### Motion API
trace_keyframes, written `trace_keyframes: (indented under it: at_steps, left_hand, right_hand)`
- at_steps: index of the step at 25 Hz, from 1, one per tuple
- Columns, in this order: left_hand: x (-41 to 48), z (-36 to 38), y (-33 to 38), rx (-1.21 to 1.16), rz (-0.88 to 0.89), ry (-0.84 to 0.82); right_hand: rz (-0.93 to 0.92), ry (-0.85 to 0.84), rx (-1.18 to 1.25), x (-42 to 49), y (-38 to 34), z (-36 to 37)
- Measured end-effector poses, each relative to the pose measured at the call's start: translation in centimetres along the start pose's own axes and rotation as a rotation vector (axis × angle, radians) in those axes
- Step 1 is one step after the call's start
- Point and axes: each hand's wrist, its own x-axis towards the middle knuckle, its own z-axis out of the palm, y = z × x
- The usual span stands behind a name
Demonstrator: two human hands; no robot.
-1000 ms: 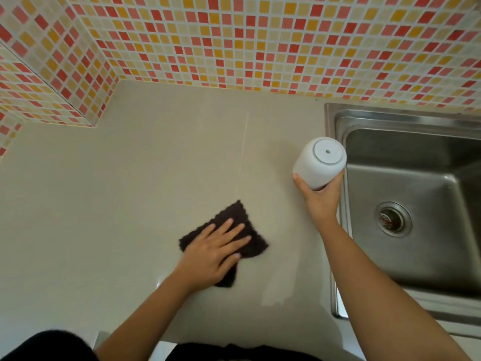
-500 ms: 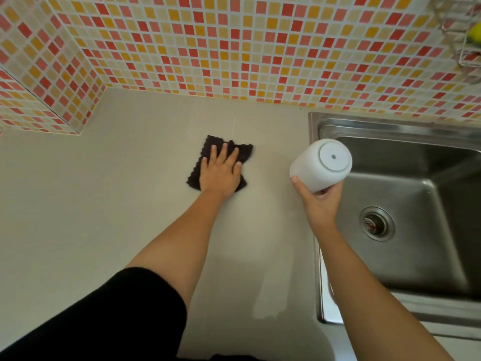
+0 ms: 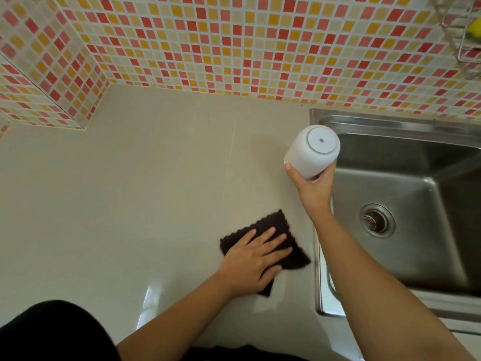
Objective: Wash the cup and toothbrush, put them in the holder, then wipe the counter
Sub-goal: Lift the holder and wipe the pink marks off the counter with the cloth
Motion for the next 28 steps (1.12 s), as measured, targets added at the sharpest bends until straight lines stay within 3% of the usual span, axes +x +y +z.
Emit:
trace_keyframes:
  at_steps: [4, 8, 11, 18, 23, 28]
  left_hand:
    - [-5.1, -0.8, -4.3, 0.058, -0.052, 0.07]
    - [-3.1, -2.0, -7.4, 0.055, -0.39, 0.113]
    - [0.2, -3.1, -8.6, -0.071, -0.635, 0.114]
    - [3.1, -4.1, -7.4, -0.096, -0.853, 0.059]
    - [2.4, -3.5, -6.3, -0.085, -0.738, 0.052]
    - [-1.0, -0.7, -0.7, 0.002, -0.228, 0.049]
  right_hand:
    - [0.016, -0.059, -0.05, -0.9, 0.5, 2.3]
    - [0.04, -0.038, -0.064, -1.9, 0.5, 4.1]
    - [0.061, -0.017, -0.077, -2.3, 1.0, 4.5]
    - [0.093, -0.025, -0.143, -2.2, 0.9, 4.8]
    - [0.123, -0.132, -0.253, -2.2, 1.8, 3.7]
    - [0.263, -0.18, -0.209, -3.5, 2.2, 1.6]
